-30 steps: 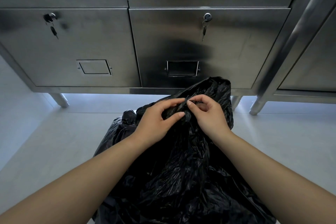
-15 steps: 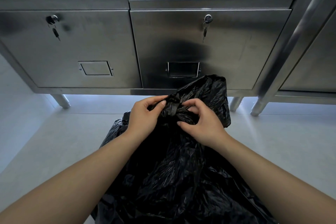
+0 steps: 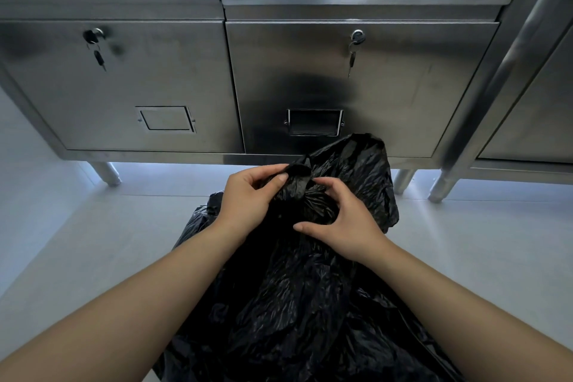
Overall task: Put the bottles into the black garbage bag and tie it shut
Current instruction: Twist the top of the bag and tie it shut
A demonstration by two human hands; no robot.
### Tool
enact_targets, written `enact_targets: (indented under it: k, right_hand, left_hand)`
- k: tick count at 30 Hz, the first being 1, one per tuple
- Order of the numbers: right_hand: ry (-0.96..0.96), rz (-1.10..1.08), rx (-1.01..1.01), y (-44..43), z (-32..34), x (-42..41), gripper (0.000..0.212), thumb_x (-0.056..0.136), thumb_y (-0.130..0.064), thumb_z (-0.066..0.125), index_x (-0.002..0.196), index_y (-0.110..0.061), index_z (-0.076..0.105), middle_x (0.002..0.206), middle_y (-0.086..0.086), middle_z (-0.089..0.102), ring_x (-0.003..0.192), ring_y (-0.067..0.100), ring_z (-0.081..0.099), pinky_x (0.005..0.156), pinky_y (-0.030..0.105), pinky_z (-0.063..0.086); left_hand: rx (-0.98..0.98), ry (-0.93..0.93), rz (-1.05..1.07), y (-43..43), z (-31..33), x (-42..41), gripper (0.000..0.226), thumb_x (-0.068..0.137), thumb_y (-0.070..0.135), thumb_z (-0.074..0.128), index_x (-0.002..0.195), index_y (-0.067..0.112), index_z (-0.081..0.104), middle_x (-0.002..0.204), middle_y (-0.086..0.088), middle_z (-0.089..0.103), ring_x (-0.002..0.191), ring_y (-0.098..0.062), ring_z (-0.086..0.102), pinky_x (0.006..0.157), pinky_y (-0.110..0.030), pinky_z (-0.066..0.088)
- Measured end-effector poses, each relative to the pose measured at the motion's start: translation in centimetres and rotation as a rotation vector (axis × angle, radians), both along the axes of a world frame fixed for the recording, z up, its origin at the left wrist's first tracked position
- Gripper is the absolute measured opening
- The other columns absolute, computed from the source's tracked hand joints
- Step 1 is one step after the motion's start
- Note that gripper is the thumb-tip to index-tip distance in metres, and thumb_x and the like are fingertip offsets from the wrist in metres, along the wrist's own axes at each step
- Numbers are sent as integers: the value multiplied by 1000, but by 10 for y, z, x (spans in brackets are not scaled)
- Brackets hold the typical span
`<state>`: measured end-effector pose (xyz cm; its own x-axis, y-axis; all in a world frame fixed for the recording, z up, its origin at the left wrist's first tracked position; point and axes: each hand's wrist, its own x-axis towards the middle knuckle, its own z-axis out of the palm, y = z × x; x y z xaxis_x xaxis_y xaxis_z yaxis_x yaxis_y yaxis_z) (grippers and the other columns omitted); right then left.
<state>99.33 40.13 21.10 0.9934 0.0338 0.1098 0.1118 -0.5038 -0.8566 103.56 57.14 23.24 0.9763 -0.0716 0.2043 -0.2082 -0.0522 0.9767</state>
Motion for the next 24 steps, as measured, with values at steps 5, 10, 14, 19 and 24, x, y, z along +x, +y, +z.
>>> enact_targets:
  k: [5,10,14,19,24]
  right_hand:
    - [11,12,156,9,-4,1,100,61,-34,86,144,-30,31,139,-11,48,129,1,41,104,16,33]
    - [45,44,222,8,2,7,89,68,-25,82,141,-30,32,125,1,62,113,12,60,102,37,45]
    - [26,77,211,3,10,7,57,76,-27,68,125,-36,41,122,6,61,111,13,60,99,39,47]
    - [-90,28,-75,6,9,2,53,70,-36,77,115,-35,47,109,-18,60,99,-8,55,84,6,41]
    - [-187,20,-64,0,14,3,44,75,-10,71,111,-28,55,95,-21,60,90,-13,57,78,1,38]
  left_hand:
    - [-99,37,-25,0,3,0,25,84,9,65,83,32,74,86,11,76,85,-5,70,71,-13,51]
    - [-81,9,12,6,5,3,25,84,6,65,82,31,73,80,14,75,81,-2,69,70,-12,50]
    - [-25,1,35,7,2,3,24,84,5,65,85,29,71,79,17,73,80,1,68,71,-10,49]
    - [132,-17,34,2,-5,2,19,83,6,66,94,20,73,96,-3,74,87,-6,68,86,-21,51]
    - [232,10,55,2,-7,6,16,82,12,68,96,15,74,94,2,74,91,-8,67,92,-29,50]
